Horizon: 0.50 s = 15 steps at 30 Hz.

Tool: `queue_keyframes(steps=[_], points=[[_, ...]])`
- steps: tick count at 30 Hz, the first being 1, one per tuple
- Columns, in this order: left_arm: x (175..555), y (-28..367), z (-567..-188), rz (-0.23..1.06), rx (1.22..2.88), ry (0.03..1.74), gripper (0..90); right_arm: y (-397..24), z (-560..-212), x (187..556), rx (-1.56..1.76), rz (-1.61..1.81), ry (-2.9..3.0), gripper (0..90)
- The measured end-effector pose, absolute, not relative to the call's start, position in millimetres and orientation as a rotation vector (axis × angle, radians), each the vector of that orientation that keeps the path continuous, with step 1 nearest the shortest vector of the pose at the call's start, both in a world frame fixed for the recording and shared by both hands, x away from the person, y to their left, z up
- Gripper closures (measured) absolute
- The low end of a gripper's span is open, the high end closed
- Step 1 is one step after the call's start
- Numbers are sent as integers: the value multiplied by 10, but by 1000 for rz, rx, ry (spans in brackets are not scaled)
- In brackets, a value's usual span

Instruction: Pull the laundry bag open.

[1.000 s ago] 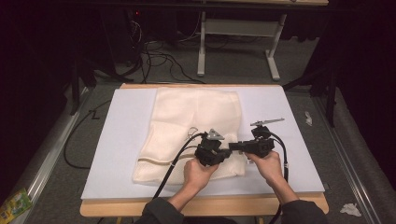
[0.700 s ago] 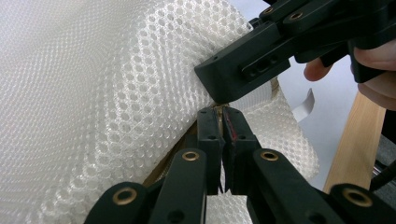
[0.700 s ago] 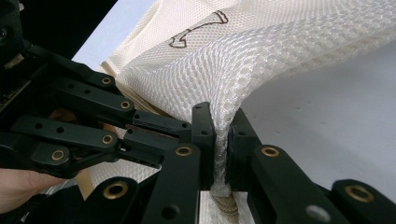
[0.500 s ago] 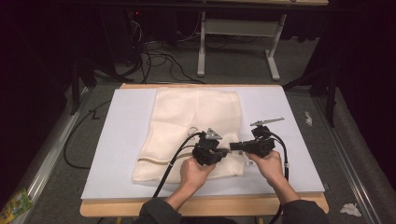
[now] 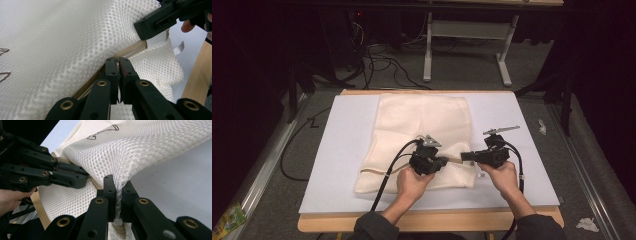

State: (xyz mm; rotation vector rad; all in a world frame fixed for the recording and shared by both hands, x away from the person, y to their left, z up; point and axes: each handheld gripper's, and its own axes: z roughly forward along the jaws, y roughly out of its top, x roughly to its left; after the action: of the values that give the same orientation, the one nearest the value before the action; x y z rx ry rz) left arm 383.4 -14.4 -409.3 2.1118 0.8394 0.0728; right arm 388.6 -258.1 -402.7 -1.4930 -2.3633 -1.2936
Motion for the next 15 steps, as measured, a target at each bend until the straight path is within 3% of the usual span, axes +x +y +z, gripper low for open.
queue_keyframes(steps=[15], points=[[3810, -69, -4068, 77, 2119, 832, 873, -2581, -4024, 3886, -1484, -1294, -2361, 871]])
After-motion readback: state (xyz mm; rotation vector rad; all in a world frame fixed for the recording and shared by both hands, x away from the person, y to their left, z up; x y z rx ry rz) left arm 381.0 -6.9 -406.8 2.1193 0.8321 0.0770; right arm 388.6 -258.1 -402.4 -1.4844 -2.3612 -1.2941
